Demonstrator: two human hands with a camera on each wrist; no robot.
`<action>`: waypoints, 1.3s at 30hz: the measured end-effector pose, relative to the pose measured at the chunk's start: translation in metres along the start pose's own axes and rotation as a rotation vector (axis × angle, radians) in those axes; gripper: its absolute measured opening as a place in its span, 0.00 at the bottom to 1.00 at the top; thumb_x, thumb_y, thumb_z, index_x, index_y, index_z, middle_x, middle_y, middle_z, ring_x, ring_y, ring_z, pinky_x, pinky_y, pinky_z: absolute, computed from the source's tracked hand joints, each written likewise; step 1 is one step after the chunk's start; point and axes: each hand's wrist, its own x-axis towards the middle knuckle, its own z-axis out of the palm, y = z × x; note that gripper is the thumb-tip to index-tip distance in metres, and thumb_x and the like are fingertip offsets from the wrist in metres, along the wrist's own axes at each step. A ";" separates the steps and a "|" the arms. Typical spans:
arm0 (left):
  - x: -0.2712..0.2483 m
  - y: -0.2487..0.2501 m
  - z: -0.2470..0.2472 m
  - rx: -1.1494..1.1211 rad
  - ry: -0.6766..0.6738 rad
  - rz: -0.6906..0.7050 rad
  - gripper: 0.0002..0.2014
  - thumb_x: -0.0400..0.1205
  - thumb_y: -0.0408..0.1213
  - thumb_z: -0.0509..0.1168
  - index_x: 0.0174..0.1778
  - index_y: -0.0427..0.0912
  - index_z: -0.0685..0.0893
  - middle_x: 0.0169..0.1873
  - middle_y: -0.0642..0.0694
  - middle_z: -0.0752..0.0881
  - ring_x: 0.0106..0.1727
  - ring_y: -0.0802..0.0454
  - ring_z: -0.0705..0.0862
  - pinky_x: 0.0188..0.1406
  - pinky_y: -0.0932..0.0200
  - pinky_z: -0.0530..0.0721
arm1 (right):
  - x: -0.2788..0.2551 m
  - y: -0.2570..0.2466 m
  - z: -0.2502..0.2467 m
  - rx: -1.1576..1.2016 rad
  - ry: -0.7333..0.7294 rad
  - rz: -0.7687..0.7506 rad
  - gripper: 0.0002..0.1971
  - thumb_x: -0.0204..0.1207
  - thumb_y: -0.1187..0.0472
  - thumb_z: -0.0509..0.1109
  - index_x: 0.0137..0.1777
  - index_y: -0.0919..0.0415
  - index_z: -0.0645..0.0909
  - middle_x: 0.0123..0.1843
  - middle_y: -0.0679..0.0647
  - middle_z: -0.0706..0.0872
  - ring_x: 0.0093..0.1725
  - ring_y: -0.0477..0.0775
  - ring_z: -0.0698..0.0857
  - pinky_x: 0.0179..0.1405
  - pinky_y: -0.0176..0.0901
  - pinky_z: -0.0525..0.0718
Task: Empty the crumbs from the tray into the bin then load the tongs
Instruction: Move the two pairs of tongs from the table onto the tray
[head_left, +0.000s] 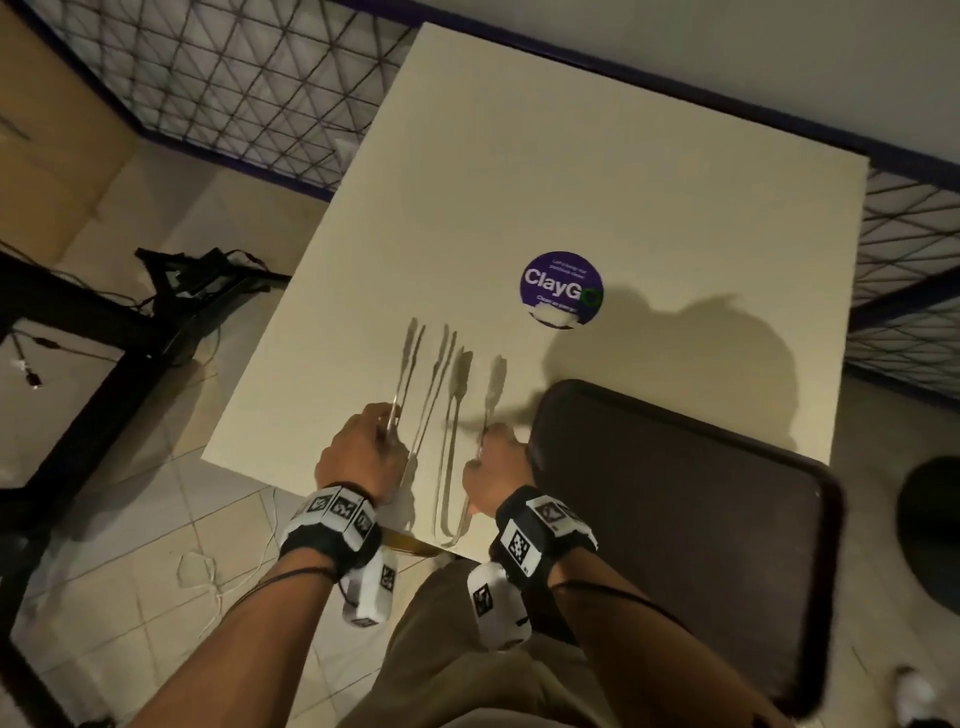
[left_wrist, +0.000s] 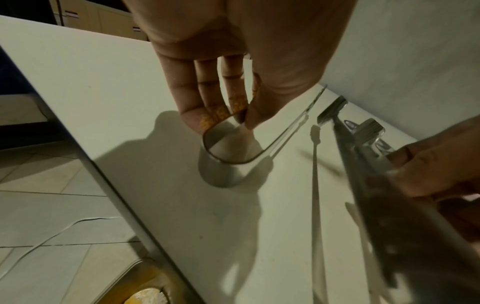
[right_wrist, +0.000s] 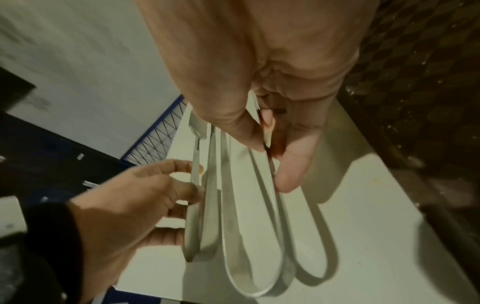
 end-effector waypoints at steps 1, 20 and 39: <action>-0.006 0.002 -0.001 -0.021 0.007 0.017 0.16 0.82 0.42 0.63 0.67 0.55 0.77 0.52 0.48 0.86 0.45 0.47 0.80 0.47 0.51 0.77 | -0.006 0.006 -0.005 0.056 -0.011 -0.019 0.17 0.77 0.65 0.62 0.64 0.58 0.68 0.58 0.61 0.81 0.56 0.65 0.85 0.52 0.58 0.87; -0.123 0.120 0.123 -0.001 -0.275 0.310 0.20 0.80 0.35 0.68 0.67 0.55 0.77 0.48 0.53 0.88 0.43 0.56 0.83 0.43 0.63 0.78 | -0.111 0.245 -0.112 0.078 0.307 0.135 0.11 0.78 0.63 0.64 0.60 0.56 0.74 0.45 0.55 0.86 0.45 0.60 0.86 0.44 0.49 0.84; -0.143 0.151 0.187 0.080 -0.192 0.316 0.31 0.82 0.35 0.64 0.80 0.56 0.63 0.61 0.46 0.81 0.51 0.46 0.85 0.49 0.50 0.85 | -0.097 0.293 -0.109 0.182 0.429 0.095 0.20 0.77 0.60 0.69 0.68 0.49 0.71 0.47 0.53 0.87 0.46 0.57 0.87 0.50 0.51 0.86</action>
